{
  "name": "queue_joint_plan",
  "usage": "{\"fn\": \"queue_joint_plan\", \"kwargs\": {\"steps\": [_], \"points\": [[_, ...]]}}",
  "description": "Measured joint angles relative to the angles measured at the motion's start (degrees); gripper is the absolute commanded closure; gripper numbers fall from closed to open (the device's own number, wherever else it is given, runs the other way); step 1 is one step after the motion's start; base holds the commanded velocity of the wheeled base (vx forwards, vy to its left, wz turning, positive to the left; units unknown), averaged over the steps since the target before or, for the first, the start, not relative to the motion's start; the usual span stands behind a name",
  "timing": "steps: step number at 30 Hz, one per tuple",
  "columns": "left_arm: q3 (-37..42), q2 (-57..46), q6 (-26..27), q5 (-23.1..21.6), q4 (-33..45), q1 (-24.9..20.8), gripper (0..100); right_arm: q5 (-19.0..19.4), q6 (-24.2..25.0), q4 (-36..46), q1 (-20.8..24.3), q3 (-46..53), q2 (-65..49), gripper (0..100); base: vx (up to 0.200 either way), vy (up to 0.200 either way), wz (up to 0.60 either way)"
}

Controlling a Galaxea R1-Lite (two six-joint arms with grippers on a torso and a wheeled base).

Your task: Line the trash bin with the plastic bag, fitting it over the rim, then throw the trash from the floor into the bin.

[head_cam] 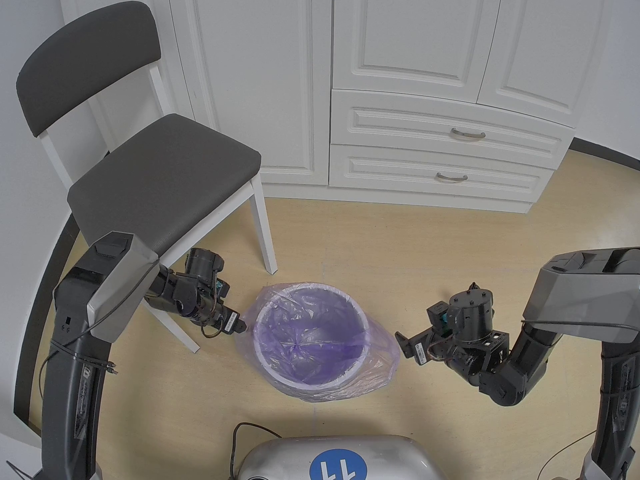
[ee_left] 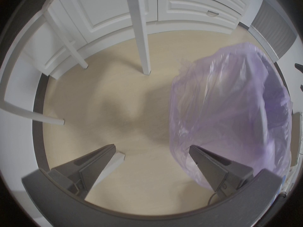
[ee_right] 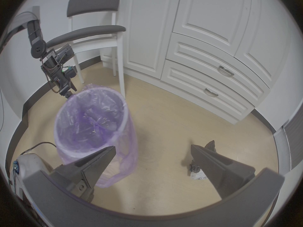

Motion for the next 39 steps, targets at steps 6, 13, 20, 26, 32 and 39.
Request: {"fn": "queue_joint_plan", "kwargs": {"steps": [6,13,20,26,32,39], "points": [[-10.4,4.8,1.9,1.6,5.6,-1.3,0,2.4,0.2,0.4,-5.1,-3.3,2.1,0,0.000,0.000,0.00],[-18.8,10.7,3.6,1.4,8.2,-2.0,0,3.2,2.2,0.7,-9.2,-9.9,7.7,0,0.000,0.000,0.00],[-22.2,13.6,-5.1,-1.8,8.0,-2.8,0,3.3,4.1,0.4,-10.4,-13.7,12.2,0,0.000,0.000,0.00],[-22.7,13.5,-7.1,-2.7,8.3,-2.6,0,3.5,4.9,-0.3,-11.5,-15.4,14.2,0,0.000,0.000,0.00],[-17.3,10.1,-7.5,-3.0,7.5,-2.0,0,5.1,4.6,-3.7,-11.7,-13.8,13.4,0,0.000,0.000,0.00],[-1.5,3.7,-7.7,-2.7,-1.5,-1.4,0,6.7,2.6,-6.1,-11.8,-9.2,10.0,0,0.000,0.000,0.00]]}}
